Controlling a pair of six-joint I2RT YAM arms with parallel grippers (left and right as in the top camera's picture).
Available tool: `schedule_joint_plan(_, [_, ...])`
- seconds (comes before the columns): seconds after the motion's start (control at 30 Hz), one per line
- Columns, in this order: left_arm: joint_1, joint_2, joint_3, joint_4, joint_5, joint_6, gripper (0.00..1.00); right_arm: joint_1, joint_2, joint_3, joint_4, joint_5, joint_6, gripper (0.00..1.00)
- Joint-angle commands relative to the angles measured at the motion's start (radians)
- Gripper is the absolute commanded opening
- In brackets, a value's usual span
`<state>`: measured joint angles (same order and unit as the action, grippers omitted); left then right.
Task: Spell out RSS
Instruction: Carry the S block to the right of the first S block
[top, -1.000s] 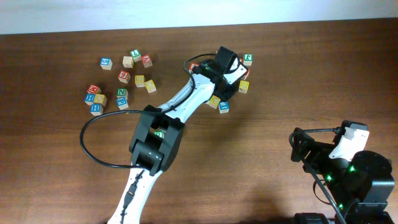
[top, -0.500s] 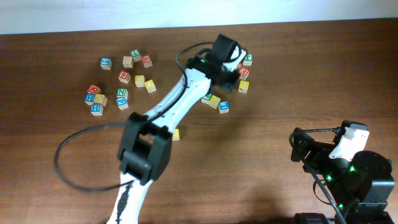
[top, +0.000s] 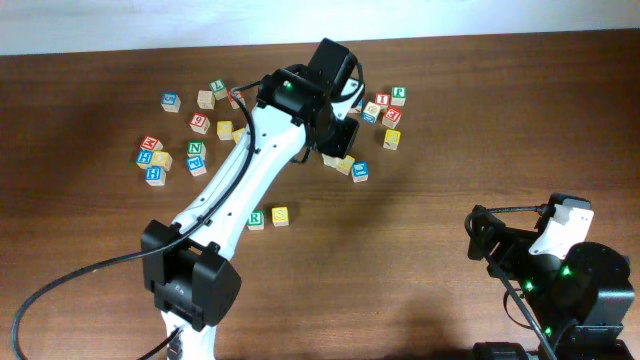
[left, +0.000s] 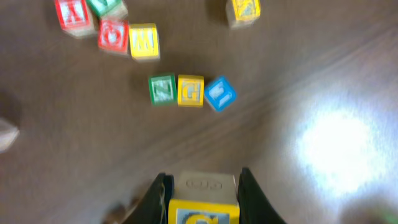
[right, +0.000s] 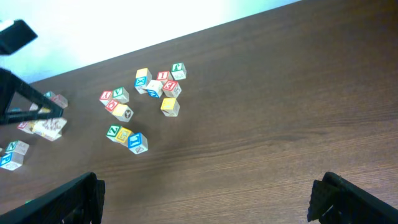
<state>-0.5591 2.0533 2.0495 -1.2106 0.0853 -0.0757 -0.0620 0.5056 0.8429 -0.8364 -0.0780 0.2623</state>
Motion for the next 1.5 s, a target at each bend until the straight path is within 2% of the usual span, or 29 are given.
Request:
schedule_joint_plan(0.0, [0.003,0.002,-0.005,-0.055,-0.004,-0.057,0.09,-0.001,-0.006,-0.003,0.003,0.008,0.004,0.98])
schedule_joint_plan(0.2, [0.003,0.002,-0.093,-0.133,-0.004,-0.177,0.08,-0.001,-0.006,-0.003,0.003,0.008,0.004,0.98])
schedule_joint_plan(0.53, [0.006,0.002,-0.51,0.129,-0.004,-0.477,0.02,-0.001,-0.006,-0.003,0.003,0.008,0.004,0.98])
schedule_joint_plan(0.73, [0.006,0.002,-0.545,0.227,-0.045,-0.484,0.02,-0.001,-0.006,-0.003,0.003,0.008,0.004,0.98])
schedule_joint_plan(0.8, [0.005,0.002,-0.545,0.23,-0.103,-0.52,0.02,-0.001,-0.006,-0.003,0.003,0.008,0.004,0.98])
schedule_joint_plan(1.0, [0.005,0.002,-0.546,0.229,-0.187,-0.52,0.04,-0.001,-0.006,-0.003,0.003,0.008,0.004,0.98])
schedule_joint_plan(1.47, [-0.037,0.002,-0.625,0.296,-0.225,-0.542,0.05,-0.001,-0.006,-0.003,0.003,0.008,0.004,0.98])
